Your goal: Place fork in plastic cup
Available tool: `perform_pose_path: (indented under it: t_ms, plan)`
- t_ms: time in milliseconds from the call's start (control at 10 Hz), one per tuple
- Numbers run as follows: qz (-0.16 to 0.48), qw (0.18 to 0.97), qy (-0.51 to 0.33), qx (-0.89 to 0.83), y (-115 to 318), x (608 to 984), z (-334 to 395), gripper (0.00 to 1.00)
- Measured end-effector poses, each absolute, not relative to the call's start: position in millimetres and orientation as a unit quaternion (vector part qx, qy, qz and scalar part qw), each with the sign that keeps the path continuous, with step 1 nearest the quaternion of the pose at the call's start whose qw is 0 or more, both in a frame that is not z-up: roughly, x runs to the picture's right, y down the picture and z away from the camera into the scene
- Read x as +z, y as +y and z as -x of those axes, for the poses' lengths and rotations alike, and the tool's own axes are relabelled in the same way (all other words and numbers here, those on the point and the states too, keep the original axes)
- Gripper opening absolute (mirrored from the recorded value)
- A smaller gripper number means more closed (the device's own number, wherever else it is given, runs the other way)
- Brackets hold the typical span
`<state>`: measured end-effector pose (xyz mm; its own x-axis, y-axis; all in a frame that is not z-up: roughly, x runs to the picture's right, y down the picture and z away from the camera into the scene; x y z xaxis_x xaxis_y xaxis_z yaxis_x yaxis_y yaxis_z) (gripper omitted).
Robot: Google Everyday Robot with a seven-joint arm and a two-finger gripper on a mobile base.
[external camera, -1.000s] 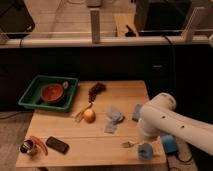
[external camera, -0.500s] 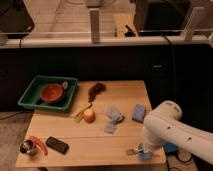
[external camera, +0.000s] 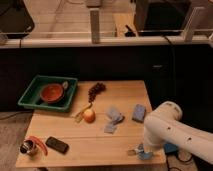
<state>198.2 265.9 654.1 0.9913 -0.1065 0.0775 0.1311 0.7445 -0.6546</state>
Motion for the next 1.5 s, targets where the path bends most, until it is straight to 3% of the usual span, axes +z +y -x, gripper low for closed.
perform_pose_path:
  t_ms: [700,1300,1500]
  plan:
    - [0.369,0.929,0.034,-0.015,268.7,655.1,-232.4,0.00]
    - [0.361,0.932,-0.027,-0.024,267.1,678.8,-210.1,0.00]
    - [0.368,0.928,-0.042,-0.024,271.3,689.3,-204.9,0.11]
